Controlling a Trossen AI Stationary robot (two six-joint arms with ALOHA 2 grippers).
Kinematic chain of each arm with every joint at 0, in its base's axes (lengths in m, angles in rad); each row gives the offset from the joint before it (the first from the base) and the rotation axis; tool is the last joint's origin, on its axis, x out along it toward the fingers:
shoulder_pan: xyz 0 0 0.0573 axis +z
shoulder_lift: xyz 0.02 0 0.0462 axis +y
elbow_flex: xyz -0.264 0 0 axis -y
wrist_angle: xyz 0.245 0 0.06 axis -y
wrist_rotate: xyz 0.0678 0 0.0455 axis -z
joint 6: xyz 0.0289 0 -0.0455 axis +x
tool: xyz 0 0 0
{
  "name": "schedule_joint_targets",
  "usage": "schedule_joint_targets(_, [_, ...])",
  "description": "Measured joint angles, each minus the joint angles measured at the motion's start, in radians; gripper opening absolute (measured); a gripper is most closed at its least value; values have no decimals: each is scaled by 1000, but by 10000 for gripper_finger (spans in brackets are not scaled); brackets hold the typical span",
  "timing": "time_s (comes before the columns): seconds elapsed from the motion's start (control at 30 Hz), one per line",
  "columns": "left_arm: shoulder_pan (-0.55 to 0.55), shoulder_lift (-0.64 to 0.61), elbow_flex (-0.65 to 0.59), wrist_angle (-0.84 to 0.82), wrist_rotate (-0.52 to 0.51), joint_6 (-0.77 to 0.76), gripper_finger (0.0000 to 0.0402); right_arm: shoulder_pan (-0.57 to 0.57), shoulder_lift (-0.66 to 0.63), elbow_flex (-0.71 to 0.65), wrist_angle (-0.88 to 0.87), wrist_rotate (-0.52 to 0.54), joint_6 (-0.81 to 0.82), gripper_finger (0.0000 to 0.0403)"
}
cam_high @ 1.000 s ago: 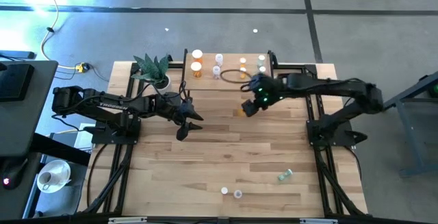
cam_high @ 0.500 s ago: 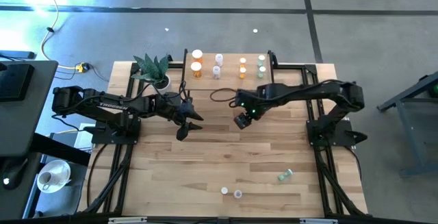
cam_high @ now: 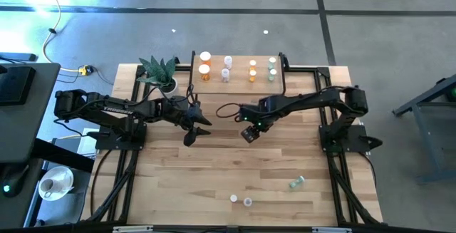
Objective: Pick and place medicine bottles onto shelf by color
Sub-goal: Put the large orange pill bottle aligned with the other large orange pill bottles on the shelf
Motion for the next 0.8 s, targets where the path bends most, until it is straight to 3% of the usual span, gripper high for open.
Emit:
schedule_joint_targets(0.43, [0, 0, 0, -1, 0, 0, 186, 0, 33, 0, -3, 1, -34, 208])
schedule_joint_targets(0.8, [0, 0, 0, -1, 0, 0, 186, -1, 33, 0, -4, 0, -53, 263])
